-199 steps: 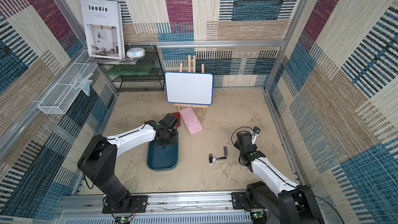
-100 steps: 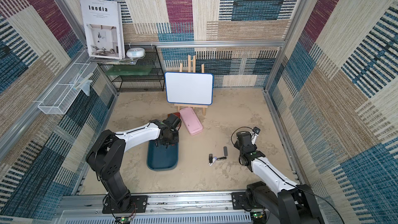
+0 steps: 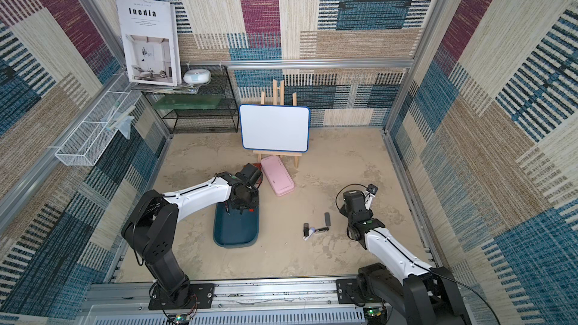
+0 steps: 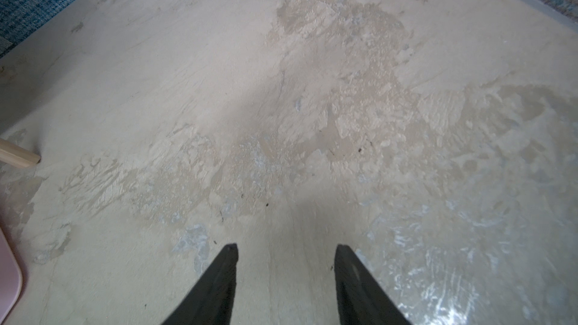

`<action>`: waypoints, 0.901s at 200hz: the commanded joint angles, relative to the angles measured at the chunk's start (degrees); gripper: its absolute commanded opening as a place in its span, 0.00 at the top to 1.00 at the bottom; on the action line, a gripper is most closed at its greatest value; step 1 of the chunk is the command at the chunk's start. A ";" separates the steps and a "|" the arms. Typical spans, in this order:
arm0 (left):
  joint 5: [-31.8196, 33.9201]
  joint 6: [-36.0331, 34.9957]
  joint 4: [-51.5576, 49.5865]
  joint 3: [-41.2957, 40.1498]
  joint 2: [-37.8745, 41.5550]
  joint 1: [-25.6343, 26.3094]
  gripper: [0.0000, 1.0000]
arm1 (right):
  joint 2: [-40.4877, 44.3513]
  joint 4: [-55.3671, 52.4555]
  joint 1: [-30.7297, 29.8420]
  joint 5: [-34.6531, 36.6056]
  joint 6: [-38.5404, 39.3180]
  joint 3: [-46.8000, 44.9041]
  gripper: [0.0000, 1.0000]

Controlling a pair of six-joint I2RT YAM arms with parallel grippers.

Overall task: Put the usb flash drive into the storage box
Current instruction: Place the USB flash in the storage box.

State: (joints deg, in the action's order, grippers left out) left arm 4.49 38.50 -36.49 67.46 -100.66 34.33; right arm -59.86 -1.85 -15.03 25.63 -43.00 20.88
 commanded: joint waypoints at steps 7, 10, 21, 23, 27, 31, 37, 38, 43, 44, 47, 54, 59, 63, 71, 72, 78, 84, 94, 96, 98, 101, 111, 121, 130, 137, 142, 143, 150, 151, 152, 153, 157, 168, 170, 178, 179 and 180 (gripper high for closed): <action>-2.21 -1.01 -1.96 0.97 5.16 0.65 0.63 | 0.00 0.89 0.00 0.29 0.04 0.45 0.45; -2.44 -1.15 -2.11 1.03 6.05 0.73 0.63 | 0.00 0.95 -0.01 0.26 0.09 0.47 0.45; -3.06 -1.82 -3.16 1.19 9.29 0.91 0.63 | 0.05 0.86 0.00 -0.04 0.36 0.56 0.45; -3.15 -1.98 -3.42 1.18 9.95 0.98 0.63 | 0.08 0.81 0.00 -0.11 0.37 0.56 0.45; -3.25 -2.28 -3.77 1.18 11.28 0.98 0.62 | 0.04 0.88 0.01 -0.42 0.52 0.56 0.45; -3.34 -2.63 -4.35 1.05 12.60 0.94 0.62 | 0.09 0.87 0.00 -0.75 0.68 0.56 0.45; -3.16 -3.27 -5.18 0.87 14.73 0.96 0.62 | 0.17 0.88 -0.05 -1.29 1.05 0.68 0.45; -3.08 -3.31 -5.44 0.89 15.07 0.94 0.62 | 0.18 0.84 -0.07 -1.37 1.15 0.71 0.45; -2.57 -3.97 -6.56 0.83 16.74 0.95 0.61 | 0.25 0.45 0.01 -2.14 1.78 0.97 0.45; -2.43 -4.10 -6.83 0.83 17.08 0.98 0.61 | 0.30 0.22 0.00 -2.37 1.91 1.07 0.45; -2.00 -4.43 -7.67 0.80 18.14 1.00 0.61 | 0.35 -0.09 0.01 -2.82 2.40 1.34 0.44; -1.04 -5.25 -9.76 0.70 20.68 0.96 0.60 | 0.57 -0.09 -0.05 -4.06 3.31 1.59 0.45; -0.27 -5.96 -11.19 0.60 22.35 0.98 0.59 | 0.68 0.14 0.04 -5.45 3.95 1.66 0.45; 0.43 -6.58 -12.26 0.49 24.04 0.87 0.58 | 0.70 0.18 0.00 -6.51 4.54 1.81 0.45; 1.79 -7.66 -14.35 -0.12 27.30 0.87 0.56 | 0.70 -0.49 0.00 -9.37 6.28 2.61 0.45; 1.86 -7.83 -14.59 -0.17 27.68 0.85 0.56 | 0.70 -0.59 -0.05 -9.72 6.67 2.82 0.45; 2.80 -8.76 -15.83 -0.78 30.14 0.74 0.54 | 0.64 -1.16 -0.04 -12.13 8.53 3.74 0.45; 3.54 -9.55 -16.87 -1.58 32.62 0.65 0.52 | 0.45 -1.55 -0.02 -14.29 9.21 4.36 0.45; 4.61 -10.81 -18.25 -3.04 36.44 0.46 0.50 | -0.31 -1.93 0.00 -18.28 10.42 5.37 0.45; 4.82 -10.97 -18.50 -3.37 37.26 0.43 0.50 | -0.62 -2.30 0.00 -19.33 10.51 5.72 0.44; 4.93 -11.14 -18.68 -3.60 37.90 0.40 0.50 | -0.97 -2.79 0.00 -20.21 10.56 6.07 0.45; 5.13 -11.41 -18.97 -4.02 39.05 0.37 0.49 | -1.49 -3.76 -0.01 -21.31 10.58 6.74 0.45; 5.13 -12.13 -19.84 -5.21 42.24 0.27 0.48 | -3.70 -7.75 -0.18 -23.87 10.78 9.18 0.45; 4.34 -12.92 -20.20 -6.35 44.91 0.30 0.48 | -6.18 -12.08 -0.47 -25.65 11.56 11.64 0.46; 3.70 -13.39 -20.55 -7.26 46.95 0.30 0.48 | -8.17 -16.46 -0.99 -25.85 11.92 13.89 0.47; 3.25 -13.92 -20.64 -8.06 48.38 0.28 0.48 | -9.15 -19.03 -1.80 -26.00 12.49 15.02 0.47; 3.16 -14.21 -20.64 -8.67 49.22 0.30 0.48 | -9.66 -20.20 -2.49 -26.07 12.86 15.65 0.47; 3.11 -14.27 -20.64 -8.84 49.45 0.30 0.48 | -9.75 -20.51 -2.56 -26.07 12.90 15.80 0.47; 3.49 -14.51 -20.26 -10.18 50.60 0.30 0.48 | -10.10 -22.87 -3.49 -25.41 12.68 16.64 0.47; 3.63 -14.51 -20.23 -10.30 50.67 0.30 0.48 | -10.15 -23.13 -3.64 -25.34 12.59 16.73 0.47; 3.74 -14.51 -20.17 -10.49 50.79 0.26 0.47 | -10.13 -23.38 -3.71 -25.26 12.55 16.78 0.47; 3.84 -14.46 -20.05 -10.68 50.99 0.28 0.47 | -10.12 -23.60 -3.79 -25.23 12.44 16.84 0.47; 4.36 -14.20 -19.95 -11.18 51.46 0.28 0.46 | -10.00 -24.15 -4.42 -24.95 12.01 16.83 0.47; 4.14 -14.00 -19.85 -11.33 52.01 0.26 0.46 | -9.58 -24.04 -5.93 -24.75 10.98 16.17 0.47; 3.84 -14.03 -19.78 -11.31 52.07 0.29 0.46 | -9.64 -24.12 -6.14 -24.75 10.76 16.20 0.47; 3.13 -14.19 -19.64 -11.34 52.19 0.26 0.46 | -10.43 -24.80 -6.61 -24.52 10.47 16.56 0.47; 3.10 -14.17 -19.61 -11.41 52.21 0.28 0.46 | -10.58 -24.97 -6.60 -24.46 10.39 16.60 0.47; 3.04 -14.12 -19.60 -11.44 52.27 0.25 0.46 | -10.69 -25.14 -6.60 -24.34 10.30 16.67 0.47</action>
State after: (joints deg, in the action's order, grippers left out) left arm 7.73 25.47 -56.47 56.36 -49.17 34.65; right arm -69.52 -20.62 -20.32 1.65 -31.99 36.99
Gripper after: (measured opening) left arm 0.546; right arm 0.532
